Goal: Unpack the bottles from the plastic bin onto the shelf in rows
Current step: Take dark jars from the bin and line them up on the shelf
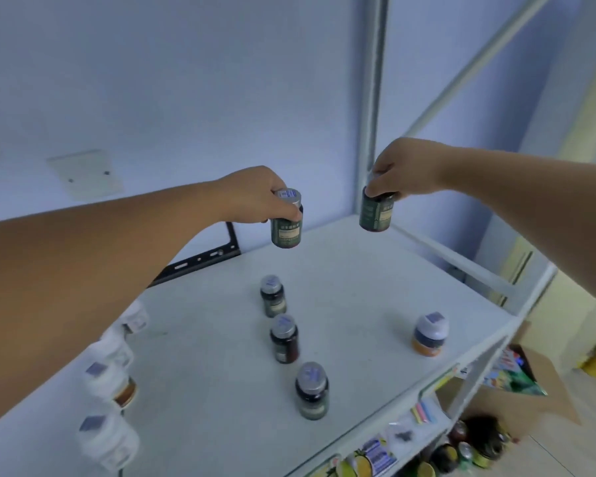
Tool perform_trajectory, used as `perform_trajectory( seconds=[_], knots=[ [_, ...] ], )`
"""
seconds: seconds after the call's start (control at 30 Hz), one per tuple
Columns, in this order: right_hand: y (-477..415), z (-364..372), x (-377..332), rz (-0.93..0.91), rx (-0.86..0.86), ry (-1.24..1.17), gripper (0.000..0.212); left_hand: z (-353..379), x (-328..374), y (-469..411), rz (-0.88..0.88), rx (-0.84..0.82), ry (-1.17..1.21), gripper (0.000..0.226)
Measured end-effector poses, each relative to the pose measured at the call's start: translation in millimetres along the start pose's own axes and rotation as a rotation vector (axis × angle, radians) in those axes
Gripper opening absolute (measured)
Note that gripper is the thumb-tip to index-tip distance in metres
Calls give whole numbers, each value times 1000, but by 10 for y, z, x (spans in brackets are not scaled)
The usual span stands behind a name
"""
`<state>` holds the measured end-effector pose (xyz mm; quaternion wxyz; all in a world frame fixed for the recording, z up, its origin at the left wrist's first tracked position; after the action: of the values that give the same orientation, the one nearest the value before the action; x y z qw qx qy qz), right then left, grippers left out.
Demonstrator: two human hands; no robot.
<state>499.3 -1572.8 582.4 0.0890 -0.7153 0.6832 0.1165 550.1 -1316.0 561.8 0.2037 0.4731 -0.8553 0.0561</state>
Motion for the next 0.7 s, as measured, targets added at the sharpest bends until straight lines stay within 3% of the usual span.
perform_trajectory(
  seconds=[0.13,0.33,0.7],
  knots=[
    [-567,221,-353,-52,-39,-3,34,101,-541,-28,-109,25,67,48],
    [-1418,706,-815,-194,-129,4,33,460,-1184,-165,-300,102,166,38],
    [-2361,1886,-1166,-418,-345,41,39,1230,-1645,-389,-489,40,269,41]
  ],
)
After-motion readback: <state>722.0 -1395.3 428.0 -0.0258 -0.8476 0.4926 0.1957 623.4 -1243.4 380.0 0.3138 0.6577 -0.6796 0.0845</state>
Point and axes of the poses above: each hand's wrist, its own y-axis away from the middle knuckle, its own z-axis out of the palm, x = y × z, the point moved 3 cm from there along -y, towards the middle knuckle, and after that the axes turned 6 degrees about -x, right-handed, at the moved point
